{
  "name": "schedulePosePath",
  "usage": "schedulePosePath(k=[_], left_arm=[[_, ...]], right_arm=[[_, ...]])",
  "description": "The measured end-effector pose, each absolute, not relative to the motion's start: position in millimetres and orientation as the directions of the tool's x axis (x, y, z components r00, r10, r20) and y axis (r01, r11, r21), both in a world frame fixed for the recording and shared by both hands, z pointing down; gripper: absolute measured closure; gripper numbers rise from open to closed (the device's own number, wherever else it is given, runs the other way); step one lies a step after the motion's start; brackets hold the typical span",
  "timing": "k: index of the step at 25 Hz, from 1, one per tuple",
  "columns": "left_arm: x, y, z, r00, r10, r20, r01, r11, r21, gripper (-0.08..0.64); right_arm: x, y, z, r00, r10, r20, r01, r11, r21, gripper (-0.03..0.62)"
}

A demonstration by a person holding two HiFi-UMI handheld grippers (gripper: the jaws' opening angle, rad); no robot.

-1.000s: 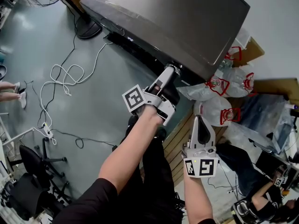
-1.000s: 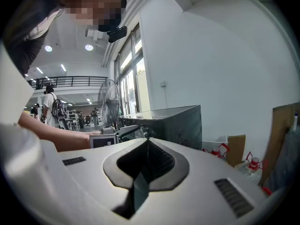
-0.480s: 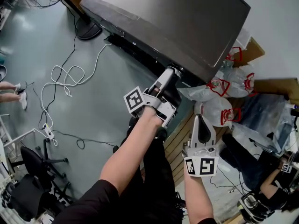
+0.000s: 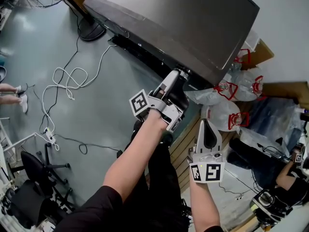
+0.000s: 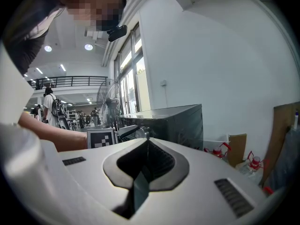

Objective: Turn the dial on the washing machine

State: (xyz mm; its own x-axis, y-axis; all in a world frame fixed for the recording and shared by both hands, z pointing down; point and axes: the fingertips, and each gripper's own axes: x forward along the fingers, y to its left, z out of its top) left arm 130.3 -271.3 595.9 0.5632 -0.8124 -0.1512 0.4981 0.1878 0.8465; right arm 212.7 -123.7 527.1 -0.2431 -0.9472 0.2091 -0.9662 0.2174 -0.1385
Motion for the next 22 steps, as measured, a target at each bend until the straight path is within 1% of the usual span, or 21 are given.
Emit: schedulePosePath(k=[10,18,22], left_arm=[[130.6,-270.7,597.5,0.549,-0.820,-0.162,0.556,0.214,0.803,0.278],[130.7,-269.5,601.4,0.532,-0.829,-0.175,0.627,0.247,0.739,0.278],[131.6,-269.2,600.6,0.539,-0.824,-0.176,0.629,0.255,0.734,0.276]], right_arm=[[214.4,-128.8,524.7,-0.241,-0.949,0.201,-0.967,0.217,-0.137,0.569],[213.5,-135.5,523.4,-0.241,-0.950,0.198,-0.967,0.217,-0.136,0.569],[212.7,-137.5,522.6,-0.242,-0.950,0.196,-0.966,0.218,-0.136,0.569]])
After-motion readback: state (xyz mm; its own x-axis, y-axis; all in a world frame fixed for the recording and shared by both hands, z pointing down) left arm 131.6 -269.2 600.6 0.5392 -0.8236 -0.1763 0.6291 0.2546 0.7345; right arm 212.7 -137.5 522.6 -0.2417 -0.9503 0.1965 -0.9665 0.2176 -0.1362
